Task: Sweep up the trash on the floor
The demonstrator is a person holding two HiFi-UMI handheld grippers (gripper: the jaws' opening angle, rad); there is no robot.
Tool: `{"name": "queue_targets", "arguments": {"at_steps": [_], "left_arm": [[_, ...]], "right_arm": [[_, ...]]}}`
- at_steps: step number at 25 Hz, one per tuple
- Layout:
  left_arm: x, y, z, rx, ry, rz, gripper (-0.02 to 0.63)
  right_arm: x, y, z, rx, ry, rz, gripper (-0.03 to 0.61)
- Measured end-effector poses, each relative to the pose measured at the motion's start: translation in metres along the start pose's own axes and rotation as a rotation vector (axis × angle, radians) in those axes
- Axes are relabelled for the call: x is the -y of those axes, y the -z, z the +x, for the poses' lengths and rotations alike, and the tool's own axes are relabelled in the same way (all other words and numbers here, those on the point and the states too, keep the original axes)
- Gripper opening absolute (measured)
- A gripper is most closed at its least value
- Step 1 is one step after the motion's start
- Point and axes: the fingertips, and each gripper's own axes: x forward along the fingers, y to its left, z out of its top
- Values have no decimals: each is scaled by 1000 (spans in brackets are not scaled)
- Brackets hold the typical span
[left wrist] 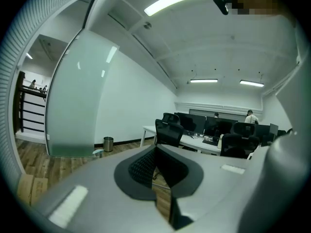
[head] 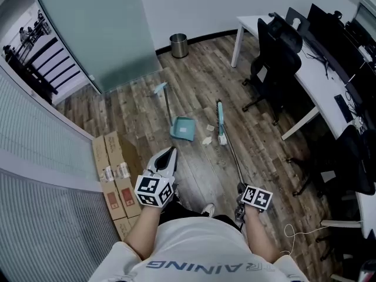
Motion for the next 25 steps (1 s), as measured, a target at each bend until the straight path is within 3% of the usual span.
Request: {"name": "queue_targets", "arguments": {"at_steps": [10,25], "left_arm": [[-7,5,-15,-10,20,-10,3],[-114,-12,18,-28,7,-136,3]], "right_arm": [[-6,8,13,-27,-15,42,107],[-72,-26,47,-48,57,17,109]]}}
